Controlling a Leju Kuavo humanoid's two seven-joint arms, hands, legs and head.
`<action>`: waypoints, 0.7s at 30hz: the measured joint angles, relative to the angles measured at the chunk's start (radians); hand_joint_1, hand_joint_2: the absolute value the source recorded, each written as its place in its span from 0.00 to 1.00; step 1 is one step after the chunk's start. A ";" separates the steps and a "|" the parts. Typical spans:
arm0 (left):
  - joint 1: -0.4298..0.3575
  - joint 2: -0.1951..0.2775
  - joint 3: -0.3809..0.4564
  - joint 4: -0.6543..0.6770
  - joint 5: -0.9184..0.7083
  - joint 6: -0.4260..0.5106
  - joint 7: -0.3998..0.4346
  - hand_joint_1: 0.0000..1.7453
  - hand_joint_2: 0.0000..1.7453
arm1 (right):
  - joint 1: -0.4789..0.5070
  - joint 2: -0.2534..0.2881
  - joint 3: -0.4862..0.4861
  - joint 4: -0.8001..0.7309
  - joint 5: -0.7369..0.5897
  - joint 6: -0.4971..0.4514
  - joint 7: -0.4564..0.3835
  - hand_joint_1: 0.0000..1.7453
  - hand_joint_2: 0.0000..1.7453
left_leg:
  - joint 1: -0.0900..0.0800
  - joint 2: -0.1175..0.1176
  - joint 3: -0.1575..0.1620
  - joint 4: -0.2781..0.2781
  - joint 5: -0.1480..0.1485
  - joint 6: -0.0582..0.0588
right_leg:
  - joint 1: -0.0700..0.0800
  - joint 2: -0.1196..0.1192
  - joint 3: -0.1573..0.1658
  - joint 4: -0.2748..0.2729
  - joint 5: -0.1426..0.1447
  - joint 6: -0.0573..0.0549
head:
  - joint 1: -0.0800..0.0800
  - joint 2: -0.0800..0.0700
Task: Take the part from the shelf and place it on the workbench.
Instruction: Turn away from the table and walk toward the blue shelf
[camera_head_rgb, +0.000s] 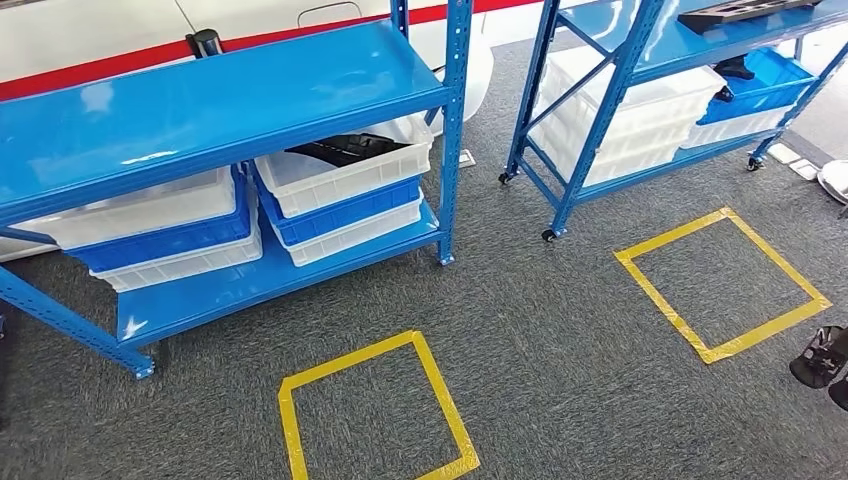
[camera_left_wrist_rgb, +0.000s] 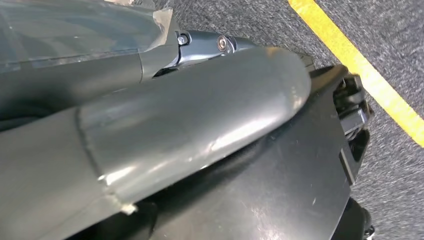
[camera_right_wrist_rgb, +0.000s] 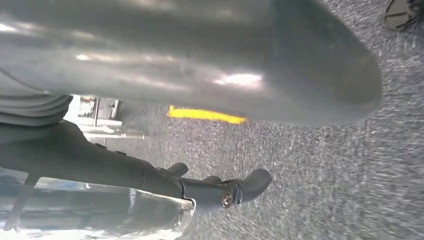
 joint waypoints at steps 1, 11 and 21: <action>0.000 -0.001 -0.002 0.000 0.000 -0.001 0.000 0.00 0.00 | 0.000 0.000 0.000 0.000 0.000 0.000 0.000 0.00 0.00 | 0.003 -0.013 0.006 -0.010 0.006 0.004 | 0.000 0.024 -0.006 0.022 -0.013 0.002 | 0.001 0.000; 0.000 -0.006 -0.013 0.000 0.004 -0.004 -0.009 0.00 0.00 | 0.007 -0.004 -0.008 0.000 0.001 0.000 -0.002 0.00 0.00 | 0.008 -0.152 0.014 -0.006 0.006 -0.007 | -0.020 0.156 -0.068 0.031 0.036 0.038 | 0.009 0.000; 0.001 -0.001 -0.015 0.000 0.019 0.002 -0.019 0.00 0.00 | 0.009 -0.002 -0.008 0.000 0.017 -0.012 -0.012 0.00 0.00 | 0.013 -0.046 -0.132 0.270 -0.125 -0.048 | -0.012 0.074 -0.048 0.001 0.048 -0.035 | -0.006 0.000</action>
